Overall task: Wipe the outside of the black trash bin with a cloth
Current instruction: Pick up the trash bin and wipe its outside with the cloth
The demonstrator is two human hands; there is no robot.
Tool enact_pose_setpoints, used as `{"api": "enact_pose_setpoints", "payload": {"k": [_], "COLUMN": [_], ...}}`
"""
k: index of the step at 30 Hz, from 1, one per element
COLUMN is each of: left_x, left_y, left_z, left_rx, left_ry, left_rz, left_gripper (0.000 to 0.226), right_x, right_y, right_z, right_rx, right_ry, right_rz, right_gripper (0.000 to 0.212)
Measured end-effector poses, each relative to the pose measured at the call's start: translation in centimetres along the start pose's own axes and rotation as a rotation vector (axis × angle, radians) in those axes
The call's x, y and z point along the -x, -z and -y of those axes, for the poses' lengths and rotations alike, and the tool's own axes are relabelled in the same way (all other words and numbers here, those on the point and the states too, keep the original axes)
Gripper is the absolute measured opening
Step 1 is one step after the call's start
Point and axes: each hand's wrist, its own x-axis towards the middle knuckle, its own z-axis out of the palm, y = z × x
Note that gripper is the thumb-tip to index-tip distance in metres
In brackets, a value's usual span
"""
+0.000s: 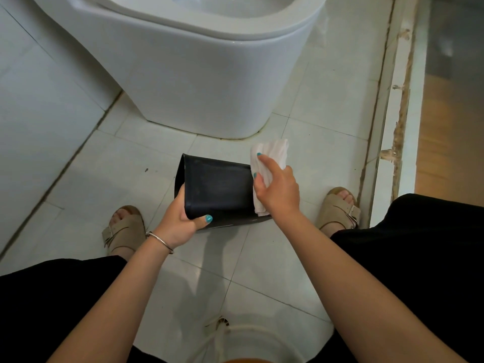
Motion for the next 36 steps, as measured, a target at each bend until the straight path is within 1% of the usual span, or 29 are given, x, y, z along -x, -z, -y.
{"api": "enact_pose_setpoints", "payload": {"k": [13,17,23,24,26,27,29,31,34,36], "left_x": [0.7,0.5,0.5,0.4,0.0,-0.2,-0.9,-1.6,-2.6,-2.9], "left_y": [0.0,0.0,1.1,1.2,1.0,0.7,-0.1,-0.9,-2.1,-2.7], "left_z": [-0.1,-0.2,-0.6,-1.0,-2.1,-2.7,-3.8,-4.7,-5.9,-6.2], "left_rx": [-0.039,-0.048,0.004,0.028,0.06,0.066,0.065,0.027,-0.008,-0.052], "left_ry": [0.024,0.038,0.058,0.048,0.021,0.01,-0.005,-0.012,0.02,0.042], "left_rz": [0.025,0.057,0.155,0.142,0.058,0.023,-0.032,-0.14,-0.329,-0.391], "left_gripper": [0.079,0.081,0.086,0.084,0.079,0.083,0.099,0.111,0.108,0.105], "right_x": [-0.1,-0.4,-0.4,-0.3,0.0,0.1,0.4,0.5,0.8,1.0], "right_y": [1.1,1.3,1.6,1.7,2.0,2.1,2.1,2.1,2.1,2.0], "right_z": [-3.1,-3.6,-4.3,-4.7,-5.4,-5.5,-5.5,-5.4,-5.4,-5.5], "right_rx": [0.031,0.032,0.008,0.005,-0.003,-0.008,-0.015,-0.017,-0.023,-0.025], "right_ry": [-0.125,-0.17,-0.136,-0.146,-0.169,-0.178,-0.186,-0.164,-0.124,-0.127], "right_rz": [-0.054,-0.063,-0.037,-0.041,-0.062,-0.073,-0.081,-0.067,-0.058,-0.061], "right_gripper": [0.046,0.046,0.045,0.045,0.045,0.045,0.045,0.045,0.046,0.046]}}
